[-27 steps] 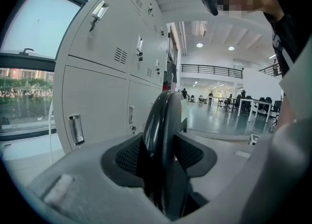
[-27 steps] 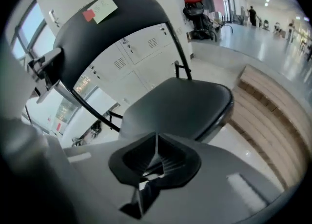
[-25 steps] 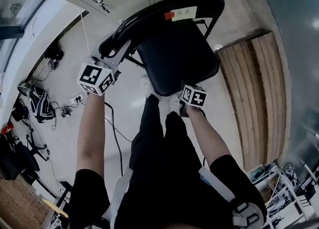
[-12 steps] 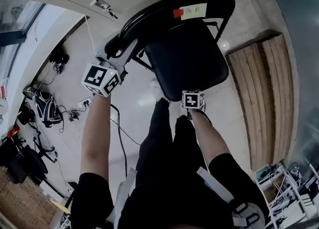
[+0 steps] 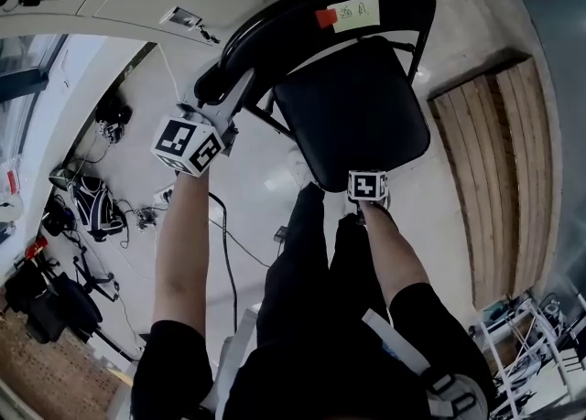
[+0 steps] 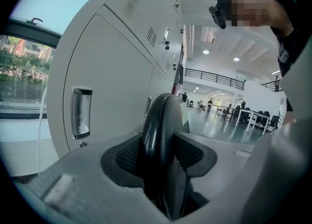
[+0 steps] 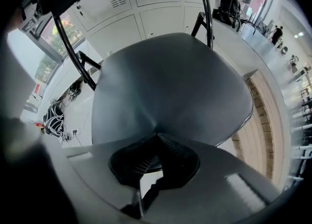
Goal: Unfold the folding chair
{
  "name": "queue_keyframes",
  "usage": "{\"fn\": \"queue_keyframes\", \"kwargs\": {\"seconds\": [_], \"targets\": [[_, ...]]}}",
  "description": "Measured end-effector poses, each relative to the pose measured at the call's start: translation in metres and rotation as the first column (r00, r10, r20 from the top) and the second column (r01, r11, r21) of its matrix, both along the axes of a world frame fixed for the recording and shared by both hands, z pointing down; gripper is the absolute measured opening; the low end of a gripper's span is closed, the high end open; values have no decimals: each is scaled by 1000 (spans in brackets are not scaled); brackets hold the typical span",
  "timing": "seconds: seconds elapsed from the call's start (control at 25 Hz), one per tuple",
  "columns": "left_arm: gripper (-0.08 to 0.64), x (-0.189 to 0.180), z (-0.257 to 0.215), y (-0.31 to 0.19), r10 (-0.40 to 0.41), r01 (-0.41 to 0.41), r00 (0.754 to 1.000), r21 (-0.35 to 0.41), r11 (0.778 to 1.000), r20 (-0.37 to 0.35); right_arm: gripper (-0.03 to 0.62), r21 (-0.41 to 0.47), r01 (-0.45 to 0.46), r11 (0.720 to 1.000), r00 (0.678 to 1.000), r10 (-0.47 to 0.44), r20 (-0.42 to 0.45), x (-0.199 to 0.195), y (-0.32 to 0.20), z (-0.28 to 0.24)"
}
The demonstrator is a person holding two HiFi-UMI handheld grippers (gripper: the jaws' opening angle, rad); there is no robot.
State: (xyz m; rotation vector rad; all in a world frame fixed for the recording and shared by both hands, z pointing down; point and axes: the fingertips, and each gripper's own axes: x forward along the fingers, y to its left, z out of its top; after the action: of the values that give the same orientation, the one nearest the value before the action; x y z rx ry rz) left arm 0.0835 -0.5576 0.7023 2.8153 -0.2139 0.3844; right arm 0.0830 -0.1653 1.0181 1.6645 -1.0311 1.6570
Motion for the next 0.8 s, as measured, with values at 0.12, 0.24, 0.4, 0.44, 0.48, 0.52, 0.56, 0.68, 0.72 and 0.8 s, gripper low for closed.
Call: {"fn": "queue_keyframes", "kwargs": {"seconds": [0.12, 0.24, 0.4, 0.44, 0.48, 0.52, 0.56, 0.68, 0.72, 0.8], "targets": [[198, 2, 9, -5, 4, -4, 1000, -14, 1000, 0, 6, -23, 0, 1000, 1000, 0, 5, -3, 3, 10], [199, 0, 17, -12, -2, 1, 1000, -32, 999, -6, 6, -50, -5, 999, 1000, 7, 27, -7, 6, 18], [199, -1, 25, -16, -10, 8, 999, -60, 998, -33, 6, -73, 13, 997, 999, -10, 36, -10, 9, 27], [199, -2, 26, -16, -14, 11, 999, -71, 997, -46, 6, -80, 14, 997, 999, -11, 31, -9, 11, 28], [199, -3, 28, -16, -21, 16, 998, -80, 997, -59, 6, -91, 16, 996, 1000, -14, 21, -8, 14, 27], [201, -3, 28, -16, -28, 22, 997, -86, 996, -68, 6, -96, 20, 995, 1000, -19, 12, -8, 15, 26], [201, -3, 28, -16, -35, 28, 997, -92, 995, -72, 6, -90, 26, 996, 1000, -25, 9, -9, 14, 27], [210, -2, 27, -16, -40, 35, 998, -99, 994, -54, 6, -64, 37, 997, 999, -36, 18, -9, 8, 23], [213, -2, 27, -16, -42, 39, 998, -85, 996, -38, 6, -47, 37, 998, 999, -36, 20, -8, 4, 18], [219, -5, 26, -17, -55, 55, 998, -39, 998, 1, 6, 12, 39, 999, 999, -40, 19, -6, -8, 3]]}}
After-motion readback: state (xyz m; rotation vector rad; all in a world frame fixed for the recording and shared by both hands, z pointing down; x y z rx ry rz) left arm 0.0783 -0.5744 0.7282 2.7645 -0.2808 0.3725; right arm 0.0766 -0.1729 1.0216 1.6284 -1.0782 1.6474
